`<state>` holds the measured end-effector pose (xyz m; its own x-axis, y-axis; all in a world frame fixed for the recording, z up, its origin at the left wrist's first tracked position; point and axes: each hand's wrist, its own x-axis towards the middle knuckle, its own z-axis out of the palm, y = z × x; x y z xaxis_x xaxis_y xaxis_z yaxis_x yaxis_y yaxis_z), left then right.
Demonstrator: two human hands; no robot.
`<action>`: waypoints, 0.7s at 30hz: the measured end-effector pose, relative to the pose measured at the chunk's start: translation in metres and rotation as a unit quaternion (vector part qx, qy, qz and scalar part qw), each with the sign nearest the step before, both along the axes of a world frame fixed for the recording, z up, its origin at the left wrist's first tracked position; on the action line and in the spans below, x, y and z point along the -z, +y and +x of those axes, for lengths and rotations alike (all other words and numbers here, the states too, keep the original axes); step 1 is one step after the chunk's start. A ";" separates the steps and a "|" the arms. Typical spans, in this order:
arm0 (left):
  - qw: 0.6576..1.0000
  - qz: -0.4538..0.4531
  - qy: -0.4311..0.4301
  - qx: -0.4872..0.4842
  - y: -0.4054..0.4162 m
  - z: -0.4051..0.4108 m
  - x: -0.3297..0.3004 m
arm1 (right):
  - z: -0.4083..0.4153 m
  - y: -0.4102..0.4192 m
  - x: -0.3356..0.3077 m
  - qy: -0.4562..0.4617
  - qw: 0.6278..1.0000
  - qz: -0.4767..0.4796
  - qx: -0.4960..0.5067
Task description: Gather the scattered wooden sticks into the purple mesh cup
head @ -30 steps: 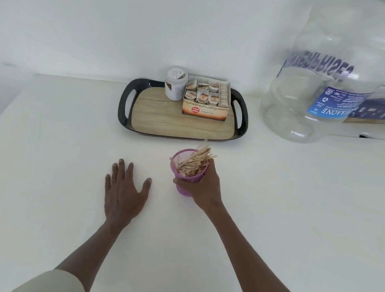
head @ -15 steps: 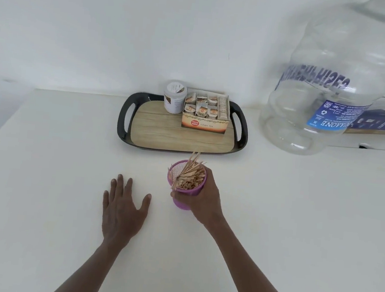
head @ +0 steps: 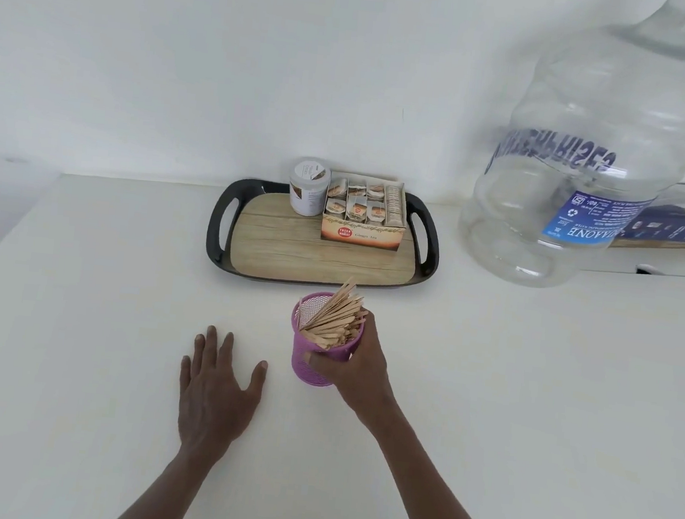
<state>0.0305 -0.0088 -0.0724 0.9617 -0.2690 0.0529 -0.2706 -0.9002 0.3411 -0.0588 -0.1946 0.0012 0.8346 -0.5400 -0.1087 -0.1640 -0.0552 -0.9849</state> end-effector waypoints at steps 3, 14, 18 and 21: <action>1.000 0.000 0.000 -0.001 0.000 -0.001 0.000 | -0.001 -0.007 -0.005 -0.012 1.000 0.013 0.004; 1.000 0.005 0.002 -0.004 -0.001 0.000 -0.001 | 0.003 -0.011 -0.006 -0.011 0.999 -0.014 -0.028; 1.000 0.010 0.001 0.000 0.000 0.000 0.000 | 0.005 -0.006 -0.004 -0.008 0.998 -0.023 -0.054; 1.000 0.011 0.001 -0.002 -0.001 0.000 0.001 | 0.005 -0.008 -0.003 -0.013 1.000 -0.006 -0.023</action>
